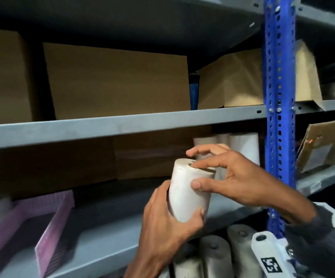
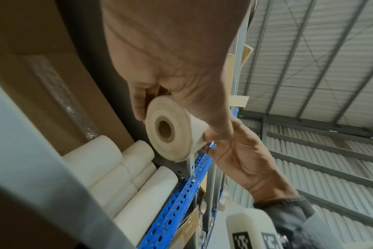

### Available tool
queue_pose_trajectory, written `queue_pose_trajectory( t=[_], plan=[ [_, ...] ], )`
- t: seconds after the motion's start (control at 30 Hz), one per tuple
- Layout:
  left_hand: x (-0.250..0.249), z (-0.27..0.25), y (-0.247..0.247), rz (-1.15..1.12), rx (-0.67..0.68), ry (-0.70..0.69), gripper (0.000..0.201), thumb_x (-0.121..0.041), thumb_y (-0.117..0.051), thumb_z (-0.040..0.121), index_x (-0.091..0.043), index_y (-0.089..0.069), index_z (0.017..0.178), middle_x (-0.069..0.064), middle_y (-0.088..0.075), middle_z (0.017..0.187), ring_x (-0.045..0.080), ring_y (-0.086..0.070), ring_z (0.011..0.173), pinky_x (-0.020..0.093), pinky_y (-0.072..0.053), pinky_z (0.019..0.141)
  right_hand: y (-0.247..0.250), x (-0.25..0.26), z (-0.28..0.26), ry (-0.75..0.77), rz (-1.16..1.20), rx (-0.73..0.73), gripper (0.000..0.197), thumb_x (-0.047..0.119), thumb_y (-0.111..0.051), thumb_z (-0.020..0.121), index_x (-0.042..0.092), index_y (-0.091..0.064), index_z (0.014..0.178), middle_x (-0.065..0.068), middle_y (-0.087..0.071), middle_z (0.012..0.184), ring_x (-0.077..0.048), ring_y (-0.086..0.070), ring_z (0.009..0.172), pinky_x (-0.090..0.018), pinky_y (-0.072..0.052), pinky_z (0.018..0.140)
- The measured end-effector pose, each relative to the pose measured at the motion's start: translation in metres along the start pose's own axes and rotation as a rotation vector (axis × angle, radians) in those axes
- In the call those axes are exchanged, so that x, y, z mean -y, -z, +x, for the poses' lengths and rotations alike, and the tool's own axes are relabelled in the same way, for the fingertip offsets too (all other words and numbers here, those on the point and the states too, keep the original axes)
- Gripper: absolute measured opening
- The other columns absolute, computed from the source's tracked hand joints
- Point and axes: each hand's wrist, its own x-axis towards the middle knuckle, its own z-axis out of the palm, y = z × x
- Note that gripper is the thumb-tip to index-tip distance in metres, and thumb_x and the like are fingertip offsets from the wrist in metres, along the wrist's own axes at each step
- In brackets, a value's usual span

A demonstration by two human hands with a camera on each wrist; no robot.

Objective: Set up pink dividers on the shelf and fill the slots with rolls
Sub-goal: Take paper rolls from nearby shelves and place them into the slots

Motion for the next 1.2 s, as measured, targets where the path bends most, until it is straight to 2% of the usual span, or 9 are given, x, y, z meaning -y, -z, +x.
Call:
queue_pose_trajectory(
  t=[0.17,0.33,0.5,0.67,0.8,0.93,1.03,1.13,1.2],
  plan=[
    [-0.016,-0.082,0.031,-0.033,-0.125,0.096,0.067,-0.058,-0.075,0.047,-0.065,-0.052,0.109,-0.024,-0.067,0.107,0.002,-0.066,0.099,0.031,-0.058,0.081,-0.029,0.051,-0.025,0.047,0.087,0.139,0.040,0.059,-0.077,0.074,0.038,-0.074,0.108,0.036,-0.049,0.131,0.009,-0.038,0.131,-0.019,-0.036,0.103],
    [-0.021,-0.147,0.074,0.009,-0.251,0.100,0.079,-0.042,-0.082,0.050,-0.047,-0.062,0.127,-0.007,-0.074,0.114,0.018,-0.072,0.104,0.047,-0.060,0.082,-0.064,0.099,-0.033,0.095,0.122,0.347,0.051,0.080,-0.067,0.066,0.047,-0.069,0.105,0.043,-0.039,0.133,0.018,-0.034,0.128,-0.018,-0.037,0.097],
    [-0.016,-0.195,0.123,-0.036,-0.391,0.142,0.089,-0.033,-0.086,0.057,-0.032,-0.058,0.142,0.008,-0.070,0.128,0.032,-0.069,0.116,0.060,-0.057,0.086,-0.107,0.153,-0.032,0.190,0.230,0.500,0.048,0.077,-0.071,0.066,0.051,-0.065,0.106,0.042,-0.036,0.137,0.017,-0.032,0.130,-0.018,-0.038,0.095],
    [-0.010,-0.234,0.182,0.044,-0.501,0.143,0.085,-0.024,-0.082,0.057,-0.032,-0.060,0.138,0.004,-0.071,0.126,0.030,-0.070,0.113,0.053,-0.061,0.080,-0.152,0.204,-0.020,0.304,0.219,0.565,0.051,0.078,-0.070,0.067,0.052,-0.062,0.111,0.041,-0.037,0.136,0.014,-0.030,0.133,-0.019,-0.034,0.103],
    [-0.002,-0.261,0.240,0.129,-0.526,0.159,0.092,-0.029,-0.083,0.059,-0.032,-0.054,0.146,0.005,-0.067,0.133,0.030,-0.067,0.119,0.054,-0.059,0.086,-0.190,0.247,-0.011,0.335,0.239,0.563,0.052,0.081,-0.066,0.066,0.054,-0.062,0.110,0.039,-0.043,0.129,0.012,-0.039,0.126,-0.016,-0.039,0.098],
    [0.012,-0.283,0.295,0.236,-0.520,0.139,0.094,-0.035,-0.082,0.061,-0.034,-0.050,0.149,-0.003,-0.069,0.132,0.017,-0.071,0.112,0.039,-0.062,0.084,-0.235,0.286,-0.004,0.269,0.221,0.529,0.059,0.084,-0.064,0.066,0.051,-0.064,0.115,0.032,-0.045,0.132,0.000,-0.041,0.129,-0.038,-0.043,0.105],
    [0.024,-0.294,0.324,0.298,-0.527,0.109,0.090,-0.042,-0.081,0.065,-0.026,-0.052,0.149,-0.007,-0.071,0.129,0.011,-0.072,0.109,0.035,-0.062,0.082,-0.267,0.308,0.001,0.287,0.158,0.480,0.060,0.084,-0.061,0.065,0.052,-0.062,0.117,0.037,-0.042,0.125,0.007,-0.033,0.127,-0.036,-0.035,0.107],
    [0.033,-0.299,0.338,0.445,-0.551,0.052,0.071,-0.031,-0.080,0.072,-0.007,-0.060,0.136,0.007,-0.069,0.130,0.025,-0.071,0.114,0.038,-0.061,0.084,-0.286,0.324,0.009,0.296,0.099,0.416,0.056,0.076,-0.064,0.068,0.051,-0.062,0.117,0.045,-0.039,0.119,0.022,-0.021,0.122,-0.029,-0.023,0.103],
    [0.032,-0.302,0.339,0.503,-0.540,0.027,0.060,-0.027,-0.070,0.076,-0.007,-0.063,0.132,0.015,-0.067,0.129,0.026,-0.068,0.117,0.026,-0.054,0.095,-0.293,0.330,0.016,0.281,0.051,0.368,0.055,0.073,-0.065,0.070,0.045,-0.068,0.117,0.036,-0.045,0.125,0.012,-0.030,0.125,-0.036,-0.024,0.106]
  ],
)
